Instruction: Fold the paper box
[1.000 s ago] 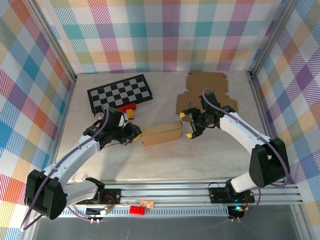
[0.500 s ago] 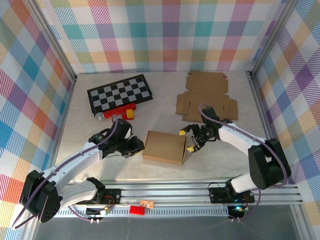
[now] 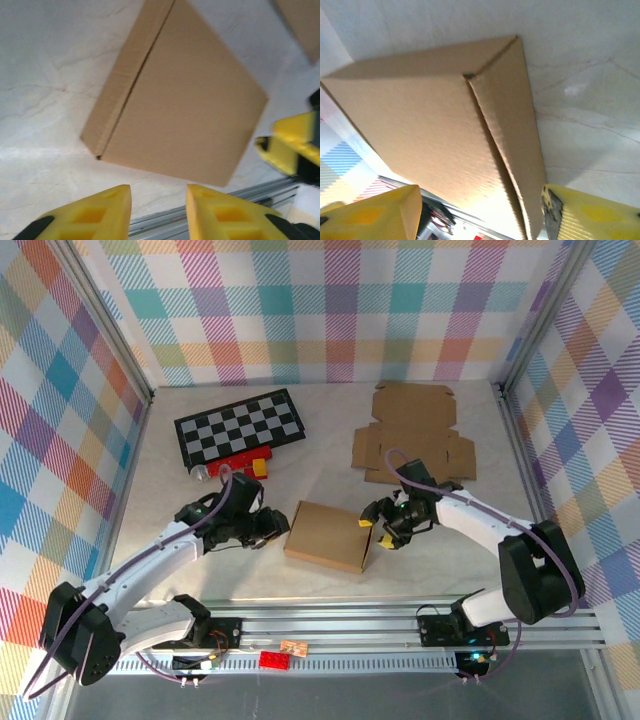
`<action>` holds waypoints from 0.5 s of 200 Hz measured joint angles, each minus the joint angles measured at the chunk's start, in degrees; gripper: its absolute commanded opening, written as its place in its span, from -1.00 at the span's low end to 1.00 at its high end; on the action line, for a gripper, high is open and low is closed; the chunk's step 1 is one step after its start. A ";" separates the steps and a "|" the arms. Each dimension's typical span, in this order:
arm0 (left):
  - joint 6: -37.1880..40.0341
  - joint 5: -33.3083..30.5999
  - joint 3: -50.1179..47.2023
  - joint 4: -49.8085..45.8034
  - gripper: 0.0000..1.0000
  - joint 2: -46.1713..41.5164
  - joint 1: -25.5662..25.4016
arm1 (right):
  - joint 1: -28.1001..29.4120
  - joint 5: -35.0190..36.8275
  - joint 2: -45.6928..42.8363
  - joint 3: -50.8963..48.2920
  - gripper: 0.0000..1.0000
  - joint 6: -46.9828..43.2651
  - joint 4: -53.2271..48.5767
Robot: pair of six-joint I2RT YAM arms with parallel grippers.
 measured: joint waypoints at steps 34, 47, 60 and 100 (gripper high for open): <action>2.80 -0.37 5.68 0.13 -0.13 -2.10 1.42 | 3.58 -0.31 3.93 0.37 0.11 -5.75 -0.48; 4.90 -1.22 8.44 -0.48 -0.13 -3.08 1.44 | 5.03 -0.09 6.23 1.75 0.07 -7.23 -0.61; 7.08 -2.29 10.64 -1.38 -0.13 -4.59 1.46 | 6.40 0.28 8.35 3.50 -0.01 -8.46 -0.81; 10.45 -7.21 13.07 -6.23 -0.15 -11.82 1.46 | 11.87 1.27 18.01 14.47 -0.17 -10.19 -1.05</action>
